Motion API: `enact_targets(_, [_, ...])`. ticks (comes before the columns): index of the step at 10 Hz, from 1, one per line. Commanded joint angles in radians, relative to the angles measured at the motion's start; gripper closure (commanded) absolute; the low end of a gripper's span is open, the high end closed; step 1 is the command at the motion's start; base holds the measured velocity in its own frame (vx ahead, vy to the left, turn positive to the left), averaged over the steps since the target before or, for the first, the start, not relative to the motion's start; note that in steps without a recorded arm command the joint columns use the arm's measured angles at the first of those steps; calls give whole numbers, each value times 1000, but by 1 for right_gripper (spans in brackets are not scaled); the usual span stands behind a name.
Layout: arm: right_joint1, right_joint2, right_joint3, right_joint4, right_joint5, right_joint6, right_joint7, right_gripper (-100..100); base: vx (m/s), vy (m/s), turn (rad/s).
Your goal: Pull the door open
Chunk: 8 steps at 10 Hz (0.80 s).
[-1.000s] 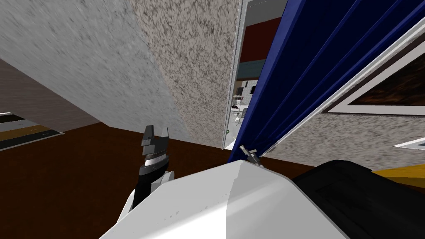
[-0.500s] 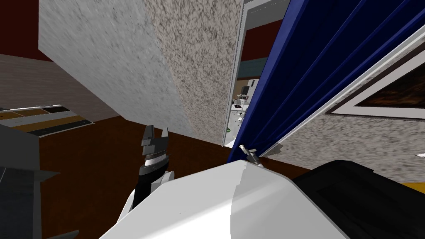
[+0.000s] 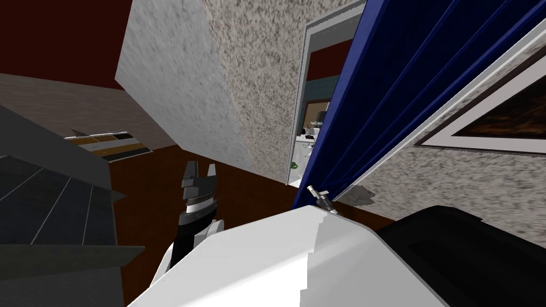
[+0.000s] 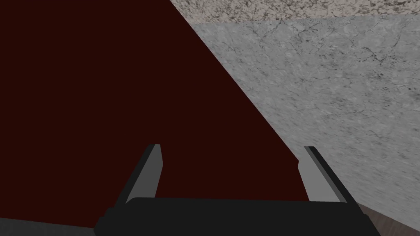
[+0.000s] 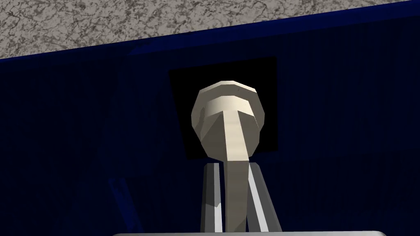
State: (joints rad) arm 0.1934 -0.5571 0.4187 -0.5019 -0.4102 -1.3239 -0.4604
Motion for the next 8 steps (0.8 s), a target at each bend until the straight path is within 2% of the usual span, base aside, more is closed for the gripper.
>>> enact_targets(1, [-8,-3,-2,11,-1,-6,-4,100,-220,-46,145])
enact_targets(3, [-4,-3,-1,0,0,2,-2,100,-149,-35,77])
enact_targets(4, [-14,18,-33,-11,28,31,5,100,-98,-33,176])
enact_targets(8, [-40,65,-111,-37,92,98,20,100,-147,-63,197])
